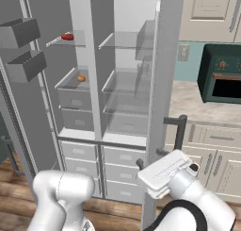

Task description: There's a steak in the fridge that needs to be moved to the freezer for freezing. Pick up the steak from the fridge, place it on any shelf in the freezer, and close the fridge and freezer doors when done.

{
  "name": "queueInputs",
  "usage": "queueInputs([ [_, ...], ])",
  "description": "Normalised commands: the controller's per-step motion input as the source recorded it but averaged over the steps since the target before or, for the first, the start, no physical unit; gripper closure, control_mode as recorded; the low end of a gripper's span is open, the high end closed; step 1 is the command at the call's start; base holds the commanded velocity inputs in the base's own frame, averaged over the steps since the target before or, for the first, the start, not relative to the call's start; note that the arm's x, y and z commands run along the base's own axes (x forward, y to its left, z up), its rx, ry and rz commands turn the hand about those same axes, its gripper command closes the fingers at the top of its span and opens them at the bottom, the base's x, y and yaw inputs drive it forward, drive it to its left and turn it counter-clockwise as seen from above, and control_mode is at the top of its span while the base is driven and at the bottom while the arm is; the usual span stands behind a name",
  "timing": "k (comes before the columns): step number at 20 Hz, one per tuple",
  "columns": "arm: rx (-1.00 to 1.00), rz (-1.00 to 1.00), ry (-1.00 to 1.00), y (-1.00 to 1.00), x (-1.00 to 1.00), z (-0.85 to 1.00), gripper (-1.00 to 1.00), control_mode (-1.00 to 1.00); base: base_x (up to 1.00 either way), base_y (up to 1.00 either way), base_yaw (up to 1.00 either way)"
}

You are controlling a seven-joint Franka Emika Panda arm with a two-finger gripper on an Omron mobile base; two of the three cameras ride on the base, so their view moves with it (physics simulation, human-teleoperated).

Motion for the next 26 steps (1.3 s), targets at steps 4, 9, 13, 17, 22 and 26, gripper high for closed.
queueInputs([
  [4,0.16,0.21,0.0,-0.71,0.31,-0.17,-1.0,-1.0,0.0,0.0,0.0],
  [9,0.07,0.06,0.0,-0.49,0.55,-0.42,-1.0,-1.0,0.0,0.0,0.0],
  [13,0.0,0.0,0.0,-0.29,0.7,-0.63,-1.0,-1.0,0.0,0.0,0.0],
  [17,0.0,0.0,0.0,-0.15,0.56,-0.33,-1.0,-1.0,0.0,0.0,0.0],
  [22,0.01,-0.05,-0.01,-0.58,0.38,-0.4,-1.0,-1.0,0.0,0.0,0.0],
  [26,0.0,-0.11,-0.15,-0.29,0.17,-0.5,-1.0,-1.0,0.0,0.0,0.0],
])
